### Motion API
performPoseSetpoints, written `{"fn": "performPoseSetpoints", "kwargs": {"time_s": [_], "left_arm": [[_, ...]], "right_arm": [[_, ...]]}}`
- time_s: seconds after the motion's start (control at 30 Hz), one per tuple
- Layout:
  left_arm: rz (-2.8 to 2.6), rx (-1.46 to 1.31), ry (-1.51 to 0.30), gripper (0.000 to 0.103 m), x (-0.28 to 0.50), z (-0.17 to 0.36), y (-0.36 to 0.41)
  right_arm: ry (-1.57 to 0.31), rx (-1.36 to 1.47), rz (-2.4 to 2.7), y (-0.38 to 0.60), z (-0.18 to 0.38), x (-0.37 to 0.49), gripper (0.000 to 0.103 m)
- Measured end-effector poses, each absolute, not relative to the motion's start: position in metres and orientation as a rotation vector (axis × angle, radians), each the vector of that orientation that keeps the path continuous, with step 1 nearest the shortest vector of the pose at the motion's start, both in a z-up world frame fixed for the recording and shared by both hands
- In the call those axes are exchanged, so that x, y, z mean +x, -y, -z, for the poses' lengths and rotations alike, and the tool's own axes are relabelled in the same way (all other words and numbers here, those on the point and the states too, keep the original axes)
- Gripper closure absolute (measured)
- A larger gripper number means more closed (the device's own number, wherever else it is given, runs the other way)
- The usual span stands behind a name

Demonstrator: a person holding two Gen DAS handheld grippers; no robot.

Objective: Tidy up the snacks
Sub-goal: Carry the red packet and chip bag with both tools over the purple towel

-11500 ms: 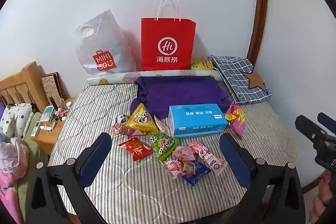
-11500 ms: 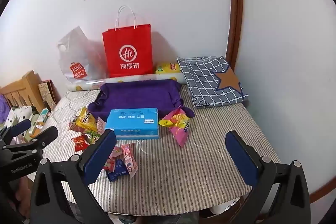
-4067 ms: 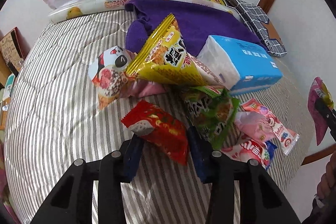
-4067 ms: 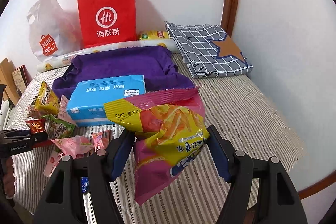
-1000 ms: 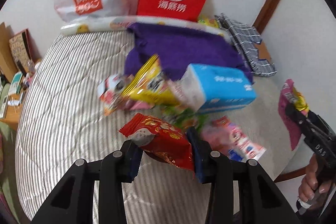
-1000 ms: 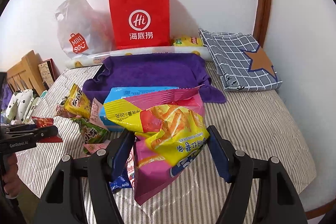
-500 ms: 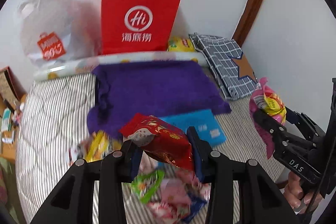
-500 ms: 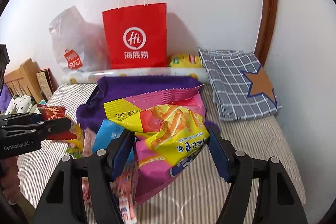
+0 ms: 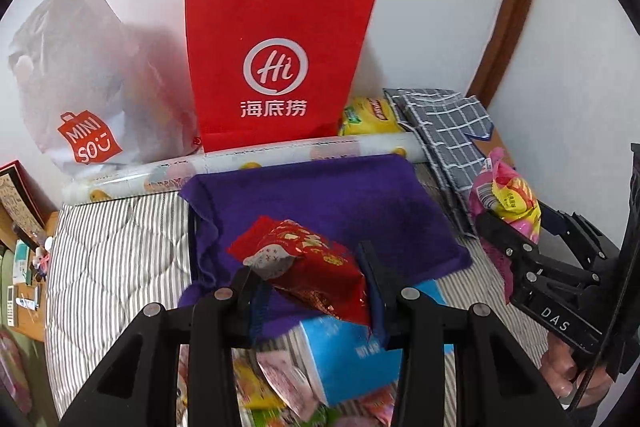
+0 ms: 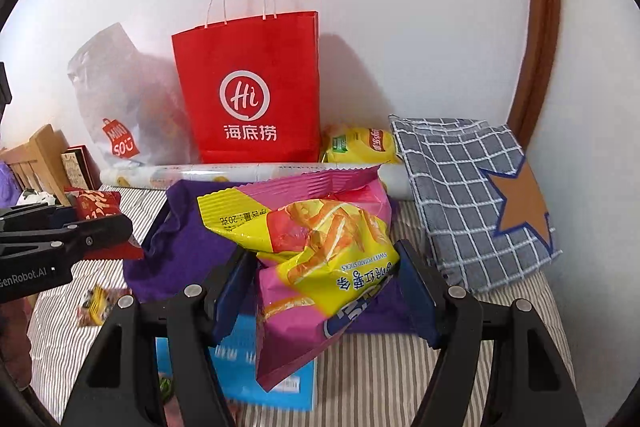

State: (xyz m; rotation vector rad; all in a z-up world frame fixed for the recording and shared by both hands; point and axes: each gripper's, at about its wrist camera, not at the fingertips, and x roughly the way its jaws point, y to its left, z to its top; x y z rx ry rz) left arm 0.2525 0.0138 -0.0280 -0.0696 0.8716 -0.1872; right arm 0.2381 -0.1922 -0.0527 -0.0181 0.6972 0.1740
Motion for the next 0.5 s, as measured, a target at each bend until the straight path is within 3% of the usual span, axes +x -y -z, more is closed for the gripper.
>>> {"fn": "performPoseSetpoints", "kwargs": {"time_s": [0.5], "left_arm": [[0.131,-0.099,-0.927,0.064,0.318,0.062,-0.042]], "right_arm": [[-0.732,-0.015,-0.183,0.195,0.074,0.313,0.034]]}}
